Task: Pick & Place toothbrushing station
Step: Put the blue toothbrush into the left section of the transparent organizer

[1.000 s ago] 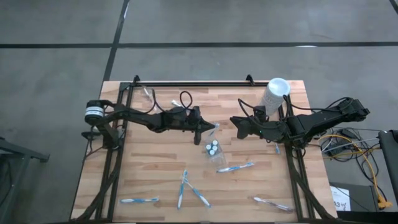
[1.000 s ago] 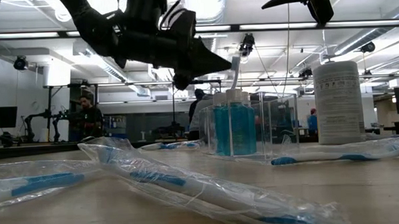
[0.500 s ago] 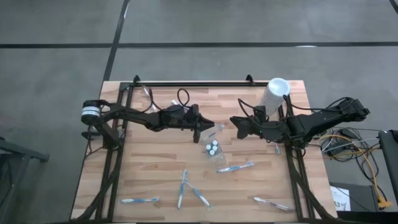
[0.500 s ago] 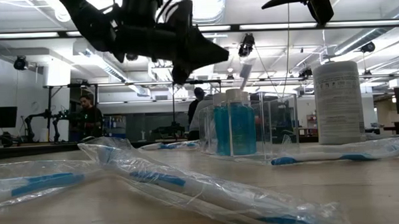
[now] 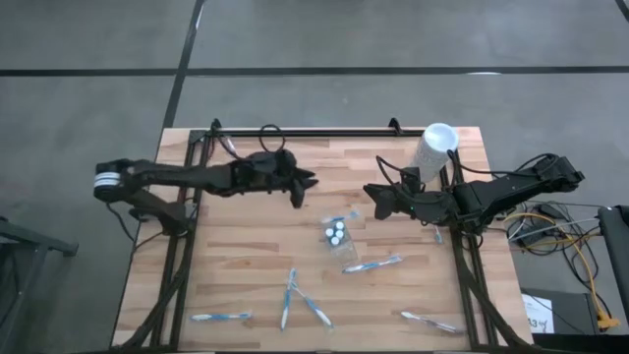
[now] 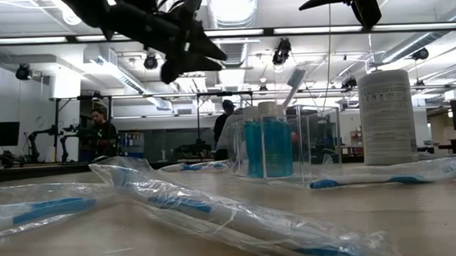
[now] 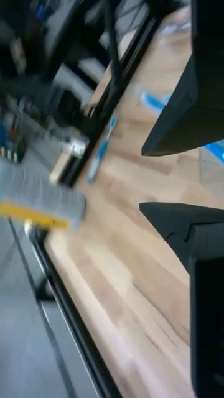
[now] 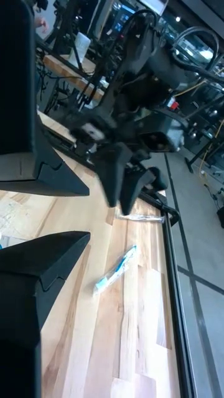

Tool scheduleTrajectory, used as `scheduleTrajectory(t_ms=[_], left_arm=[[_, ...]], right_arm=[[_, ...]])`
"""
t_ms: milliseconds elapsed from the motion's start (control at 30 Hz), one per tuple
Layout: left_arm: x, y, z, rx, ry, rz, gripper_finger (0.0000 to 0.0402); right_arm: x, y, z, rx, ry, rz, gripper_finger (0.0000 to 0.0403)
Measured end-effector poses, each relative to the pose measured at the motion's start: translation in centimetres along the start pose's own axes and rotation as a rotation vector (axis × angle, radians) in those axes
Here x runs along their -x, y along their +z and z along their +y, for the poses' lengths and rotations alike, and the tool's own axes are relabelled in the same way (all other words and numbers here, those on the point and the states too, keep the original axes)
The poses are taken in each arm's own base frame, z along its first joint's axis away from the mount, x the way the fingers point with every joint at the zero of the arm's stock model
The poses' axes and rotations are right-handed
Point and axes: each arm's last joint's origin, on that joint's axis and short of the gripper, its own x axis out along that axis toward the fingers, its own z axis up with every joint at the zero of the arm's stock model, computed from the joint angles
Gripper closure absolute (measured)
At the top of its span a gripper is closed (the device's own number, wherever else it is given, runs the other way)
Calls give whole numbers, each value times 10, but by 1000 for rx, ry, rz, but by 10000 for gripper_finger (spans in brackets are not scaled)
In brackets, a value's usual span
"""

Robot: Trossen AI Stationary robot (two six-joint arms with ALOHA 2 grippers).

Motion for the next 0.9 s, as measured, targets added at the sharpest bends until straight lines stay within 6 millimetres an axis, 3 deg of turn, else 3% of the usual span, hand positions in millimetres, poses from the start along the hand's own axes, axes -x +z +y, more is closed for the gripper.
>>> scheduleTrajectory(t_ms=[200,467,733,900], left_arm=[[20,13,9,39,70,-11,266],[21,11,17,-121,-40,90,264],[27,12,16,-67,-34,101,208],[31,15,17,-133,-35,92,191]], right_arm=[[0,0,0,1,0,0,305],[0,0,0,2,0,0,305],[0,0,0,2,0,0,305],[0,0,0,1,0,0,305]])
